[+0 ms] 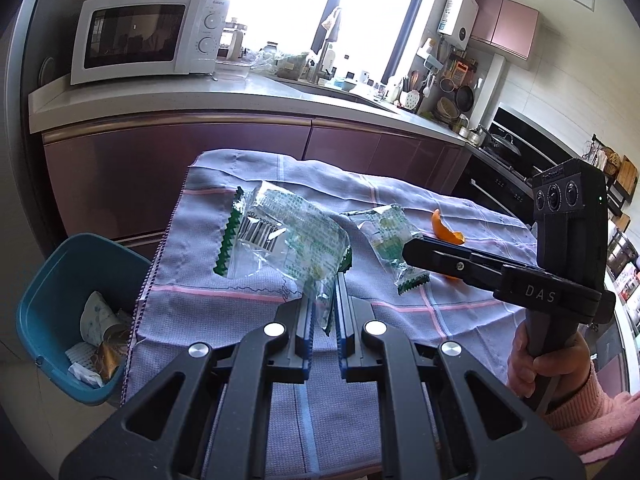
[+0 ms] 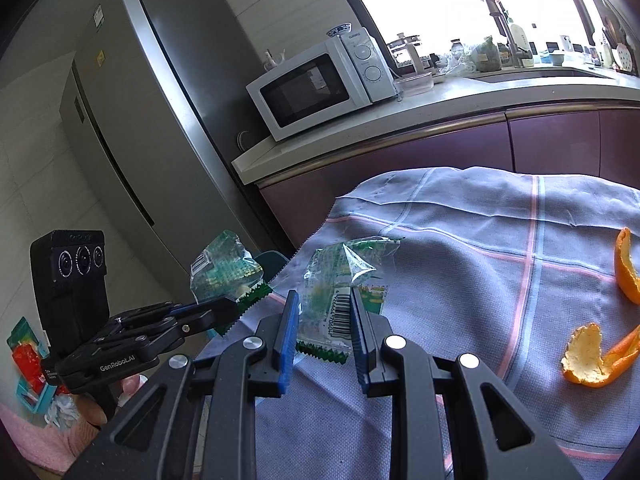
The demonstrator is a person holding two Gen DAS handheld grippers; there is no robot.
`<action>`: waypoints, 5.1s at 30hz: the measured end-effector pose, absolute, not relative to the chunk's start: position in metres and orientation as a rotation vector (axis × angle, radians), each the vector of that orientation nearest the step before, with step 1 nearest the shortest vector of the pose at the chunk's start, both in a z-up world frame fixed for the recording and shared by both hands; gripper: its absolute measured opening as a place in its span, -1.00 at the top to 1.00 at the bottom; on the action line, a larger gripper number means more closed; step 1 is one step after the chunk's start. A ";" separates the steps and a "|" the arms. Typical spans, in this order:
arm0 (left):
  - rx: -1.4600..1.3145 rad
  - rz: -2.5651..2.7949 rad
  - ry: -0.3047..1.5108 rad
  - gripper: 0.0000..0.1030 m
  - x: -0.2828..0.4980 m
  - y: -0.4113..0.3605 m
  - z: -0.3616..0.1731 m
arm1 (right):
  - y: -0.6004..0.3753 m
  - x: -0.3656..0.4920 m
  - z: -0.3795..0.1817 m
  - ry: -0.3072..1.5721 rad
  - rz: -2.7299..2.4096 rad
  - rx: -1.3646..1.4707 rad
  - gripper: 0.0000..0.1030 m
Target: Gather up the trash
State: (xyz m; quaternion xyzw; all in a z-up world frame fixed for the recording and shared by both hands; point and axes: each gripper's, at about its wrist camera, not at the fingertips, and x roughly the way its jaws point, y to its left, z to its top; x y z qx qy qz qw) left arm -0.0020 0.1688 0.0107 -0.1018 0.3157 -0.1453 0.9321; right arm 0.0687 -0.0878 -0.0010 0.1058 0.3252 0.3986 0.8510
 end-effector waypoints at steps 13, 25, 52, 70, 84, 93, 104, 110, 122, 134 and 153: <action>-0.233 -0.221 0.640 0.81 -0.011 0.196 0.012 | -0.053 0.071 0.002 0.696 0.907 0.191 0.56; -0.247 -0.161 0.635 0.81 -0.016 0.221 0.007 | -0.025 0.071 0.006 0.712 0.965 0.164 0.56; -0.265 -0.044 0.630 0.81 -0.023 0.274 -0.001 | 0.036 0.074 0.012 0.733 1.059 0.101 0.56; -0.264 0.005 0.638 0.81 -0.022 0.291 -0.006 | 0.062 0.076 0.014 0.743 1.100 0.065 0.56; -0.271 0.037 0.651 0.81 -0.019 0.302 -0.012 | 0.078 0.084 0.007 0.771 1.108 0.051 0.56; -0.276 0.049 0.656 0.81 -0.017 0.305 -0.014 | 0.084 0.087 0.004 0.785 1.109 0.046 0.56; -0.281 0.071 0.665 0.81 -0.014 0.310 -0.016 | 0.100 0.090 0.000 0.806 1.117 0.022 0.56; -0.283 0.086 0.677 0.81 -0.012 0.312 -0.021 | 0.110 0.093 -0.005 0.821 1.119 0.007 0.56; -0.294 0.107 0.700 0.81 -0.004 0.322 -0.033 | 0.127 0.097 -0.011 0.843 1.112 -0.021 0.56; -0.305 0.124 0.717 0.81 -0.001 0.326 -0.041 | 0.143 0.100 -0.018 0.866 1.106 -0.039 0.56; -0.329 0.144 0.775 0.81 0.018 0.335 -0.065 | 0.170 0.109 -0.037 0.921 1.092 -0.085 0.56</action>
